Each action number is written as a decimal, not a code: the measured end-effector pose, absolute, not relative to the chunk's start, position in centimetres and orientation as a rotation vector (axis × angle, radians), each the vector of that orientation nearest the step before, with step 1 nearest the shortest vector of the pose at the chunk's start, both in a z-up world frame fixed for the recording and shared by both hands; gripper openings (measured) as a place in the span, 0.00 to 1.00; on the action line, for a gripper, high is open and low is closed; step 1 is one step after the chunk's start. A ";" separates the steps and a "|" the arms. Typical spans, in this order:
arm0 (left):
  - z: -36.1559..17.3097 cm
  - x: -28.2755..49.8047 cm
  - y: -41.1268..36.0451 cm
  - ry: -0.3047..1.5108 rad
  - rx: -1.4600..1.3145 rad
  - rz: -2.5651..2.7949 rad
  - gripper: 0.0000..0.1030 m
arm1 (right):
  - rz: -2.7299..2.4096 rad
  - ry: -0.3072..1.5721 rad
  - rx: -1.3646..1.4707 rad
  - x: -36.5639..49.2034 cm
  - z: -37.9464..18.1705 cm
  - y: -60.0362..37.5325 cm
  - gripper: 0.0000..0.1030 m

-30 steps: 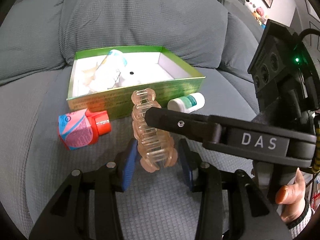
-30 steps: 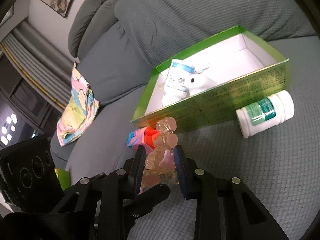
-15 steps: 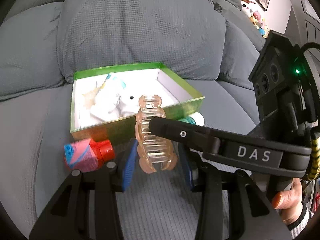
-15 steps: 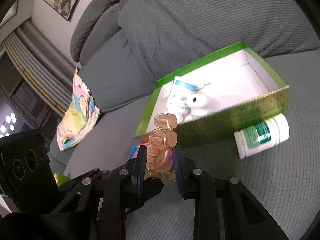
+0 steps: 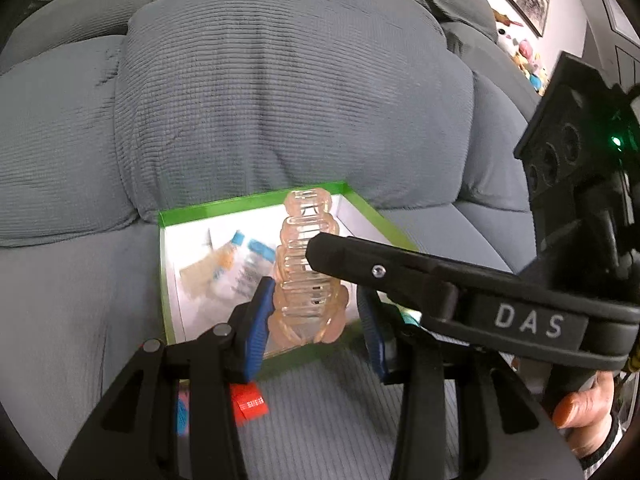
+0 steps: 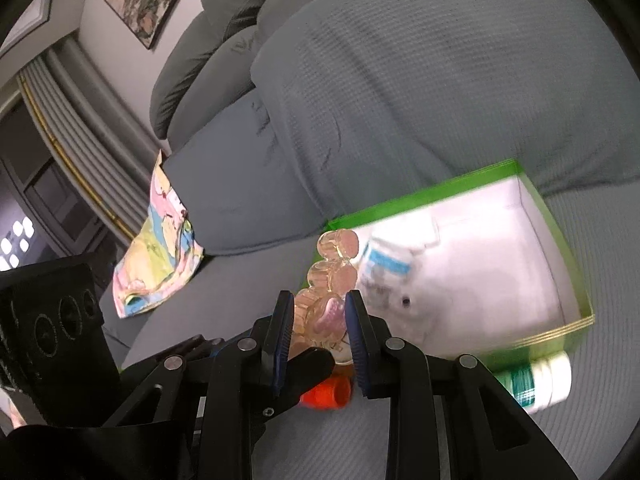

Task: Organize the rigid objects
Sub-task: 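Lift the beige clip and carry it over the box, then lower the beige clip into the box and open the right gripper, then move the right gripper to the white bottle with green label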

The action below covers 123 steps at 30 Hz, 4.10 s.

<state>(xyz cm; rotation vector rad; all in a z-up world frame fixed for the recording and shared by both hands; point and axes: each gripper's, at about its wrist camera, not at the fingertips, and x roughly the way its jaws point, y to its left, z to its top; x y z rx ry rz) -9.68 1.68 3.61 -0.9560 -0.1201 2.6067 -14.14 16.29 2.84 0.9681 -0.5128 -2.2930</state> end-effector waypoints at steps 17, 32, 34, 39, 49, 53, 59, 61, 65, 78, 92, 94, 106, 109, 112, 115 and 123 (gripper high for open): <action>-1.0 -17.7 1.1 -0.206 -1.153 2.543 0.40 | -2.267 -0.496 1.128 -22.5 -1.3 14.9 0.29; -1.6 -15.7 -1.5 -0.176 -1.254 2.683 0.99 | -2.426 -0.485 1.173 -20.6 -1.0 18.5 0.64; -1.7 -15.3 -1.8 -0.188 -1.256 2.689 0.99 | -2.452 -0.474 1.170 -19.6 -0.7 19.0 0.71; -0.7 -12.7 -2.9 -0.226 -1.224 2.719 0.99 | -2.506 -0.459 1.135 -16.6 0.6 20.4 0.73; 0.9 -7.7 -2.3 -0.131 -1.146 2.765 0.99 | -2.572 -0.428 1.085 -10.8 1.9 21.8 0.73; 0.9 -6.2 -1.6 -0.089 -1.127 2.771 0.99 | -2.566 -0.445 1.094 -9.5 1.8 22.0 0.73; 0.1 -4.0 -0.2 -0.037 -1.139 2.763 0.99 | -2.562 -0.421 1.113 -7.7 1.3 21.8 0.73; -0.3 -3.5 0.2 -0.031 -1.151 2.761 0.99 | -2.571 -0.402 1.117 -6.9 1.1 21.9 0.74; -0.9 -2.5 0.6 -0.069 -1.184 2.756 0.99 | -2.593 -0.359 1.135 -5.5 0.5 22.0 0.74; -3.0 -1.4 1.8 -0.119 -1.281 2.742 0.99 | -2.537 -0.398 1.230 -2.5 -3.5 23.8 0.86; -5.6 -3.7 5.2 -0.024 -1.346 2.654 0.99 | -2.533 -0.548 1.216 -4.8 -4.5 27.2 0.87; -5.9 -4.1 5.6 -0.005 -1.354 2.645 0.99 | -2.533 -0.567 1.214 -5.2 -4.6 27.5 0.87; -6.5 -6.2 7.8 0.062 -1.362 2.602 0.99 | -2.499 -0.532 1.186 -8.8 -4.2 27.4 0.87; -6.5 -6.8 8.5 0.061 -1.358 2.601 0.99 | -2.477 -0.493 1.172 -9.8 -3.5 27.1 0.87; -6.6 -7.3 9.2 0.067 -1.336 2.604 0.99 | -2.446 -0.454 1.167 -10.6 -3.3 27.0 0.87; -6.7 -8.1 9.8 0.044 -1.330 2.592 0.99 | -2.432 -0.433 1.184 -11.3 -3.9 27.0 0.87; -7.0 -9.1 11.3 0.033 -1.288 2.562 0.99 | -2.418 -0.462 1.187 -12.4 -5.2 27.7 0.87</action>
